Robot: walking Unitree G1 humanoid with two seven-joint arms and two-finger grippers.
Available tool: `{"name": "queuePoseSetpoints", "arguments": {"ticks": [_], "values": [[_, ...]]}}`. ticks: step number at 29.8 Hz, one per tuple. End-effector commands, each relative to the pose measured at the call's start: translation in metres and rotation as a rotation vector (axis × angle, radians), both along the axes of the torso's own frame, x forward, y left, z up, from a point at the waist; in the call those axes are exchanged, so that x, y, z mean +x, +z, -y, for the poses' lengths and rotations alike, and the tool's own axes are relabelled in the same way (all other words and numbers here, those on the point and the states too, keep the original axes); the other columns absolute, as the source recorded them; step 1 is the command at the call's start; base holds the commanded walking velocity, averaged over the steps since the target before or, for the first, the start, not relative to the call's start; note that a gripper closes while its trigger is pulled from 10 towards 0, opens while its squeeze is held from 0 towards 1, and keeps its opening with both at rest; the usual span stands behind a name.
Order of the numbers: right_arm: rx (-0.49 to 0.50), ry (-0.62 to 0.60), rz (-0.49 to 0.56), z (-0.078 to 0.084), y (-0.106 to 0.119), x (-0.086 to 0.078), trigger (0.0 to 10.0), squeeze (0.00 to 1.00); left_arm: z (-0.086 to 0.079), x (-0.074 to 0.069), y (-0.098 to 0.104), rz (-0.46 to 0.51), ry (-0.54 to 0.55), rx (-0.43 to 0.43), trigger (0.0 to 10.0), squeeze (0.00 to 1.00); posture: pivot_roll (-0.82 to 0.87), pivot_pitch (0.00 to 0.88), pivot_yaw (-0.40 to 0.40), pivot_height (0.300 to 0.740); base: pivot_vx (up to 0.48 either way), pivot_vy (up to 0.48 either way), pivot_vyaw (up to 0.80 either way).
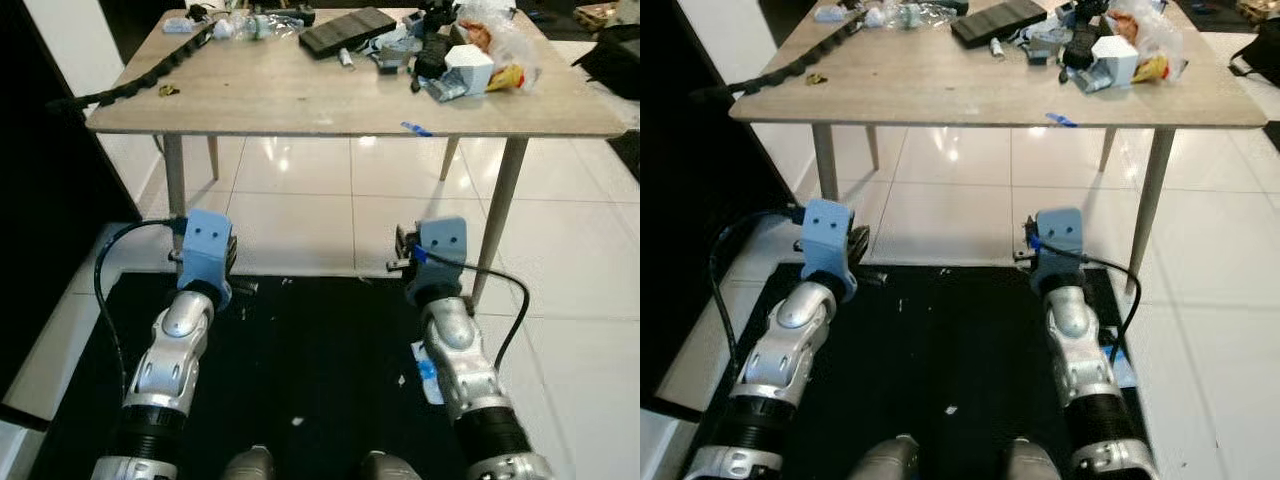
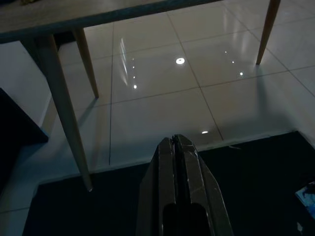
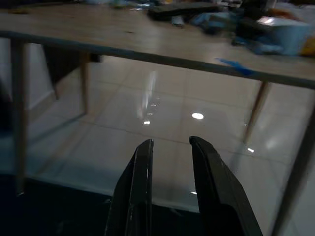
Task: Picking trash to rubbish bin
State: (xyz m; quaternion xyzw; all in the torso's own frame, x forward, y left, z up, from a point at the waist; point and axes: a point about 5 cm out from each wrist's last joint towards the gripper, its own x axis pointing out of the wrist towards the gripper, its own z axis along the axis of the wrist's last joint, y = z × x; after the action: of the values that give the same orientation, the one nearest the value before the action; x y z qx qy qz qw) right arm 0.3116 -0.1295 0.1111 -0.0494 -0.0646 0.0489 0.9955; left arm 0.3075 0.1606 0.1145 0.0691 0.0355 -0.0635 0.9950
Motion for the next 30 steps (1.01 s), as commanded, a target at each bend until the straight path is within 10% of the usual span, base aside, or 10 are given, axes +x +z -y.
{"name": "queuePoseSetpoints", "arguments": {"ticks": [1,30], "values": [[0.000,-0.018,-0.003,0.006,0.000,0.000,10.0,0.00,-0.002,-0.002,-0.005,-0.019,0.005,0.007,10.0,0.00,0.01,0.083,0.021,0.740,0.277,0.000,0.00],[0.008,-0.090,0.121,0.020,0.033,0.010,10.0,0.00,0.004,0.003,0.015,0.042,-0.025,0.010,10.0,0.00,0.01,0.069,0.025,0.740,0.277,0.000,-0.17]]}}
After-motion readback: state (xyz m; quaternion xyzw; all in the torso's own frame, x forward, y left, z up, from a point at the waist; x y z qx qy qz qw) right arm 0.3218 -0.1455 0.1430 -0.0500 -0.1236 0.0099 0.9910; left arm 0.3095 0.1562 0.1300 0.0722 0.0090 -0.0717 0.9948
